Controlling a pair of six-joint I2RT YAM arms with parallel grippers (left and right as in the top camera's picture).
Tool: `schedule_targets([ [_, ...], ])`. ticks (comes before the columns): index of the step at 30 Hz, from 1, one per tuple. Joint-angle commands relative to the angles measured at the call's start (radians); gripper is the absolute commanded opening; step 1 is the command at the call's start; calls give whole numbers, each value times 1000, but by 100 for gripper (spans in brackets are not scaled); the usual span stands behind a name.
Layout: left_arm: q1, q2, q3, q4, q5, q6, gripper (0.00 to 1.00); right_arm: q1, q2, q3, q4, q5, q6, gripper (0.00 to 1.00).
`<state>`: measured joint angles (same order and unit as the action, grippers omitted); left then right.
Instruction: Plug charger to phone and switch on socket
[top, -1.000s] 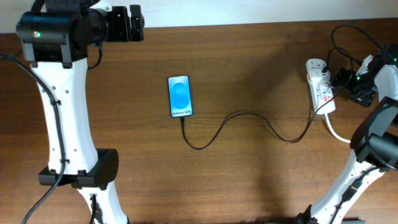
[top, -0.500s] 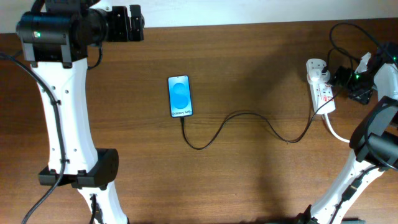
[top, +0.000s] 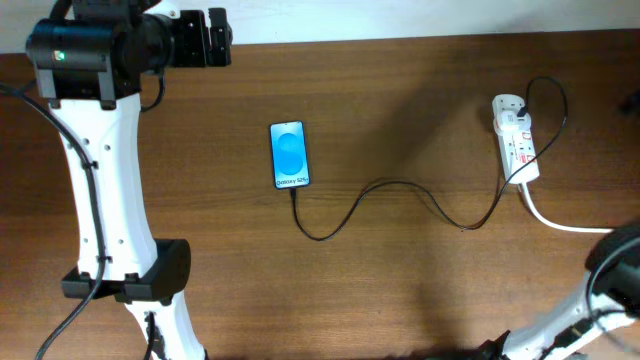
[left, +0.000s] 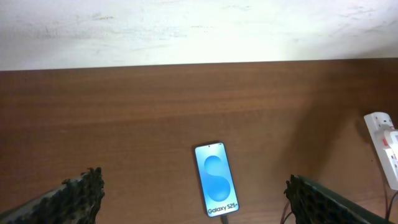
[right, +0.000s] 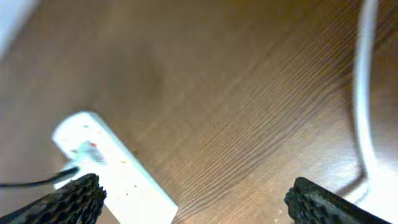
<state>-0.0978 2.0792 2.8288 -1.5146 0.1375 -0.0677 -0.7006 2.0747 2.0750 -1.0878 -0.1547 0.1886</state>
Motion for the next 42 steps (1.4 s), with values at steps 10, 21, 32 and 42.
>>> schedule_targets([
  [10,1,-20,4,2,-11,13,99,403,-727,26,-345,-89,-103,98],
  [21,1,-20,4,2,-11,13,99,459,-721,13,-481,-78,-133,98],
  [32,1,-20,4,2,-11,13,99,696,-1265,-748,288,89,-132,98],
  [42,1,-20,4,2,-11,13,99,728,-1767,-1557,1110,85,-129,98],
])
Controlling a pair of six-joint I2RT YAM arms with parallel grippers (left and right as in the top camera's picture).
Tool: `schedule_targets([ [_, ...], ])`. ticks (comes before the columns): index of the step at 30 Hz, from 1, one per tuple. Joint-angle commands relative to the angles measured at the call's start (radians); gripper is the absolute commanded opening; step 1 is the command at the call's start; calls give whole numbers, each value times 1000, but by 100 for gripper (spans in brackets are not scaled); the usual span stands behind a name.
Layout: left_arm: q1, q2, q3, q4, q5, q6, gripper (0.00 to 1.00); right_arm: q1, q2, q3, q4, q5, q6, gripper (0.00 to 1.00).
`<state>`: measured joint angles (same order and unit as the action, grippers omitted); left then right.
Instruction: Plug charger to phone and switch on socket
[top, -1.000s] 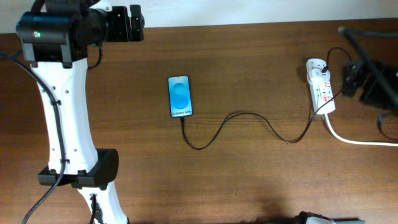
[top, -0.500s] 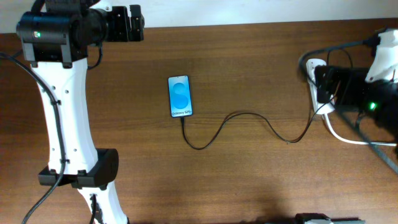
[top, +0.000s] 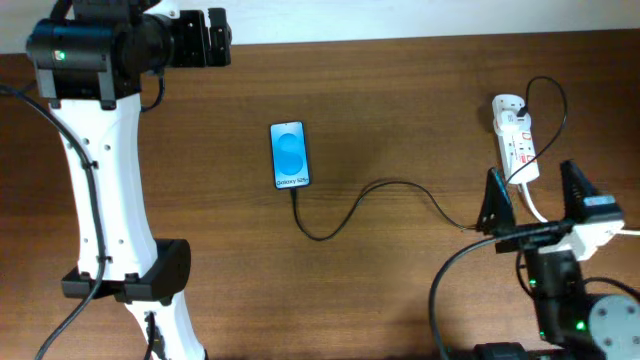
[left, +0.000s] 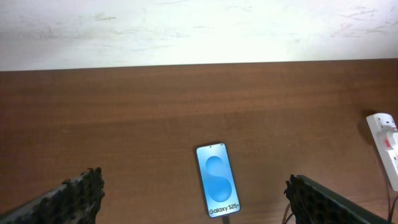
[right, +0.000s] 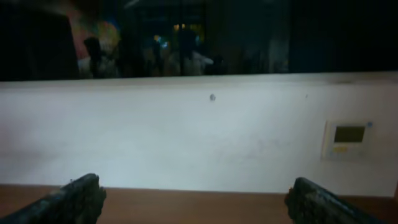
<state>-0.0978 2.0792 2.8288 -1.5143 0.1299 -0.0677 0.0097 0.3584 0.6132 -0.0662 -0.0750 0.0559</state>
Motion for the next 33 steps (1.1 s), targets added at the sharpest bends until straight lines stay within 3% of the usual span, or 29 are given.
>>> schedule_targets([
  [1,1,-20,4,1,-4,13,99,18,-78,-145,135,5,4,98],
  [10,1,-20,4,1,-4,13,99,17,-348,-370,200,22,3,98],
  [12,1,-20,4,1,-4,13,99,17,-355,-428,319,32,3,98],
  [22,1,-20,4,1,-4,13,99,17,-355,-580,528,32,3,98],
  [31,1,-20,4,1,-4,13,99,17,-355,-592,534,32,3,98],
  [33,1,-20,4,1,-4,13,99,18,-355,-608,472,27,4,98],
])
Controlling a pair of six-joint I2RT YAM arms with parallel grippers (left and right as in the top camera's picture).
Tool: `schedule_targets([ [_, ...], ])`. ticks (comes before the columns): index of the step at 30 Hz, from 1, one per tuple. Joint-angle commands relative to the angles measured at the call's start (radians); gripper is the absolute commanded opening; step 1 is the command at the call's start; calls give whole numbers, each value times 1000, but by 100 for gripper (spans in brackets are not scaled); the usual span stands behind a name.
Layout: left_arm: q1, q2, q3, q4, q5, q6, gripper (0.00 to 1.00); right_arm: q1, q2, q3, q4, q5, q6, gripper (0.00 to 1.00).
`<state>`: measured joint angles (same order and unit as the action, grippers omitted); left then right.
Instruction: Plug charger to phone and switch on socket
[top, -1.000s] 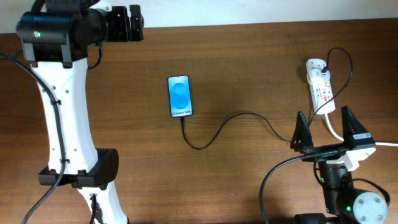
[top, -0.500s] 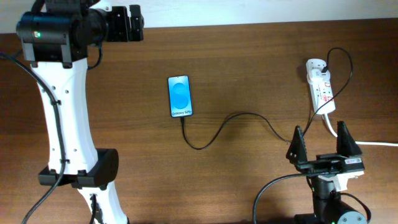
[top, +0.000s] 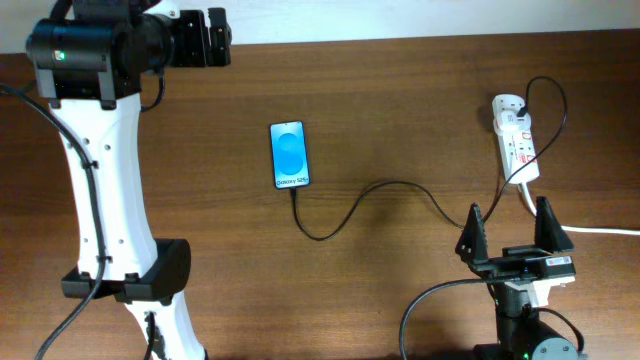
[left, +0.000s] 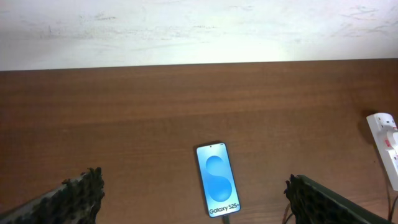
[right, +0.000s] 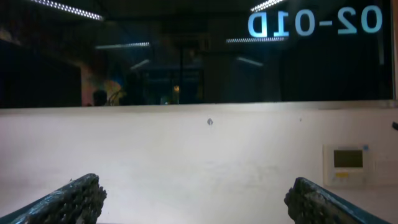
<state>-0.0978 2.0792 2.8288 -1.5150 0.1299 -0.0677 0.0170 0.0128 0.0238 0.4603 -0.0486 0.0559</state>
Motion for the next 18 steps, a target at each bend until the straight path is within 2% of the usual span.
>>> schedule_targets([
  [1,1,-20,4,2,-4,13,99,10,-10,-18,-89,1,4,98],
  [4,1,-20,4,2,-4,13,99,10,-10,-18,-243,1,4,98],
  [6,1,-20,4,2,-4,13,99,10,-10,-18,-433,-4,4,98],
  [8,1,-20,4,2,-4,13,99,10,-10,-18,-534,-26,4,98],
  [18,1,-20,4,2,-4,13,99,10,-10,-18,-533,-25,4,98],
])
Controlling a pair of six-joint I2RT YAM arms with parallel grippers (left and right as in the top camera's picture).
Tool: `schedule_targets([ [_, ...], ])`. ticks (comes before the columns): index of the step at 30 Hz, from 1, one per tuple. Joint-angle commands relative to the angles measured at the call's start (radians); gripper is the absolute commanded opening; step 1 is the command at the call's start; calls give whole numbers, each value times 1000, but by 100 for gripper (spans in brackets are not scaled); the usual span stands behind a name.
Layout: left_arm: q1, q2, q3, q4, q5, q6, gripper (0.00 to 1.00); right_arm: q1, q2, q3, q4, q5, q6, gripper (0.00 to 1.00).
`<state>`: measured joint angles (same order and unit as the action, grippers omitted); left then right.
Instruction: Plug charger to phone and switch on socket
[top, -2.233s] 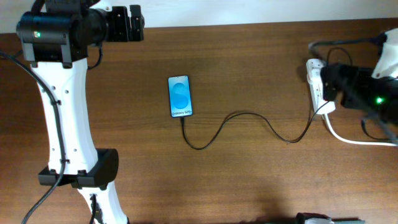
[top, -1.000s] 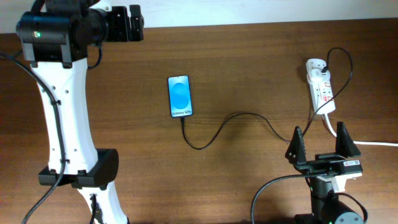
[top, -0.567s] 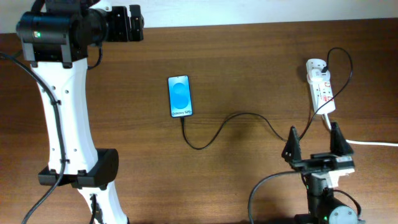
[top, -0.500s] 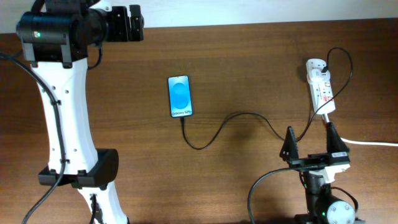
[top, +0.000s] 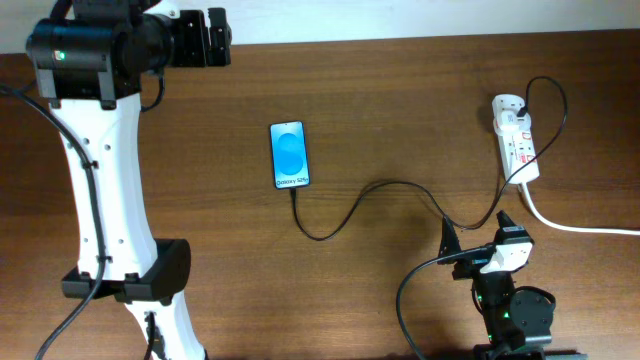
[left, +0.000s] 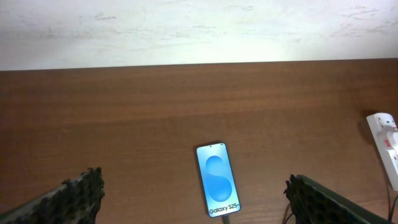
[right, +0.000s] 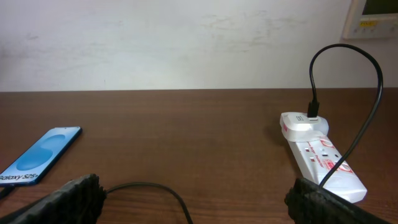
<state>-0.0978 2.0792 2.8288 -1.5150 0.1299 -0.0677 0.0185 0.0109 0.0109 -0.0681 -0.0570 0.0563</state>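
Observation:
The phone (top: 290, 155) lies flat mid-table with its blue screen lit, also seen as the phone (left: 217, 186) and the phone (right: 40, 155). A black cable (top: 380, 185) runs from its lower end to a white adapter (right: 305, 124) plugged into the far end of the white power strip (top: 518, 140). The state of the strip's switch cannot be read. My left gripper (top: 222, 38) hangs open at the far left, high above the table. My right gripper (top: 476, 236) stands open near the front, short of the strip, with nothing between its fingers (right: 81, 193).
A thick white lead (top: 570, 225) leaves the strip toward the right edge. The wooden table (top: 400, 90) ends at a white wall (right: 186, 43) behind. The left arm's white column (top: 105, 170) rises along the left side.
My right gripper has shifted a little left and toward the front edge. Its camera, which faced the wall and window, now looks across the table at phone and strip. The left arm is unchanged.
At first my right arm was off the right front corner, its camera close over the strip. Then its open gripper stood just below the strip, then nearer the front, now further front and left. Phone, cable and strip kept their places; the left gripper stayed open.

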Motion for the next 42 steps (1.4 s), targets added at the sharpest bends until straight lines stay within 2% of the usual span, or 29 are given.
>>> schedule_targets([
  [1,1,-20,4,2,-4,13,99,8,-8,-5,-5,-17,3,98],
  [6,64,-20,4,1,4,9,99,8,-8,-5,-5,-17,3,98],
  [16,47,-30,4,1,4,9,99,8,-8,-5,-5,-17,3,98],
  [19,46,-80,-3,1,0,10,99,8,-8,-5,-5,-17,3,98],
  [20,46,-130,-64,1,0,9,99,8,-8,-5,-5,-17,3,98],
  [22,45,-300,-349,3,-2,10,99,8,-8,-5,-5,-17,3,98],
  [23,45,-385,-488,25,-51,16,99,8,-8,-5,-5,-17,3,98],
  [25,45,-565,-785,182,-86,16,99,8,-8,-5,-5,-17,3,98],
  [27,45,-750,-1120,436,-85,16,99,8,-8,-5,-5,-17,3,98],
  [31,47,-1191,-1925,1079,-86,17,99,8,-8,-5,-5,-17,3,98],
  [33,47,-1394,-2249,1388,-85,90,99,8,-8,-5,-5,-17,3,98],
  [35,47,-1585,-2495,1592,-83,199,99,8,-8,-5,-5,-17,3,98],
  [38,54,-1787,-2675,1606,-80,327,99,8,-8,-5,-5,-17,3,98],
  [42,117,-1942,-2808,1604,-40,350,99,8,-8,-5,-5,-17,3,98],
])
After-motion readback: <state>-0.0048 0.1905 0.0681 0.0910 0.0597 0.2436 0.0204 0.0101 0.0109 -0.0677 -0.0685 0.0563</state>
